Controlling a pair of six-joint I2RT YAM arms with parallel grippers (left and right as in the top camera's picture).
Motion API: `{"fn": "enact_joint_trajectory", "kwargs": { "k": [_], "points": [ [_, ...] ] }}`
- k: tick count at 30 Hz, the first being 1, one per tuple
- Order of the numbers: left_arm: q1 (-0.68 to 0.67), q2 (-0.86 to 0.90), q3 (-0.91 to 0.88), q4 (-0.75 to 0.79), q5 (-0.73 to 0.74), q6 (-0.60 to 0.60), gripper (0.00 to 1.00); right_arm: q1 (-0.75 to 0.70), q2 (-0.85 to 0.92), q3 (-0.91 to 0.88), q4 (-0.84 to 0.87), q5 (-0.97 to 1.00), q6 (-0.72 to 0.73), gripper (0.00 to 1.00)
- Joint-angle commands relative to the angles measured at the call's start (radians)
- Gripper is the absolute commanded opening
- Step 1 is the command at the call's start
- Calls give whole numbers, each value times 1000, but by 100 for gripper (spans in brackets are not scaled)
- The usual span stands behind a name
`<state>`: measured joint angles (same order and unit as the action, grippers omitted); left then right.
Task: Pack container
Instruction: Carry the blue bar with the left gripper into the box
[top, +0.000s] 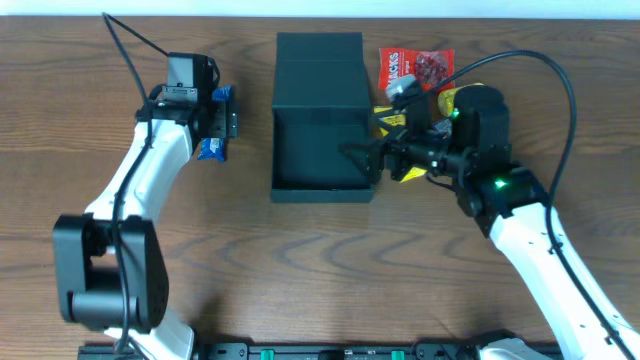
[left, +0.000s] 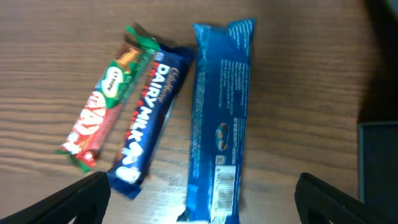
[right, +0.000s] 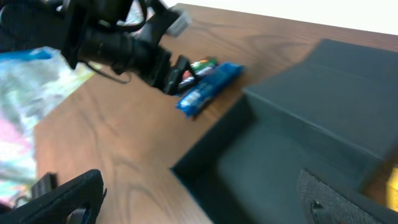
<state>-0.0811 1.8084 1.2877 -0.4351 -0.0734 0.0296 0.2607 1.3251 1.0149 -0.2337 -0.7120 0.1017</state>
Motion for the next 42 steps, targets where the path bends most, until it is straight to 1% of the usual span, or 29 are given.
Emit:
{"fn": "enact_joint_trajectory", "kwargs": {
  "k": [1,5,6,8,11,14,18,21,24,28,32,36,42],
  "points": [
    [3,63,-4,18,34,16,98,-42,-3,19,-14,27,-14,99],
    [3,119,-4,60,68,16,100,-79,-3,19,-21,27,-14,99],
    [3,133,-4,77,68,16,95,-85,-3,19,-21,27,-14,99],
    [3,150,-4,100,75,16,93,-91,-3,19,-21,27,-14,99],
    [3,175,-4,127,74,16,87,-92,-3,19,-21,28,-14,99],
    [3,193,-4,142,74,15,82,-92,-3,19,-21,28,-14,99],
    [3,225,-4,153,74,15,78,-92,-3,19,-21,31,-14,99],
    [3,228,-4,161,74,15,72,-92,-3,19,-21,35,-22,99],
    [3,228,-4,160,71,15,61,-92,-3,19,-21,35,-30,99],
    [4,228,-4,160,70,14,50,-92,-3,19,-21,35,-30,99],
    [4,228,-4,158,63,7,44,-92,-3,19,-21,35,-29,99],
    [4,228,-4,154,64,-12,41,-102,-3,19,-16,35,-29,99],
    [2,204,0,144,63,-7,36,-195,-37,19,-15,23,-29,99]
  ]
}}
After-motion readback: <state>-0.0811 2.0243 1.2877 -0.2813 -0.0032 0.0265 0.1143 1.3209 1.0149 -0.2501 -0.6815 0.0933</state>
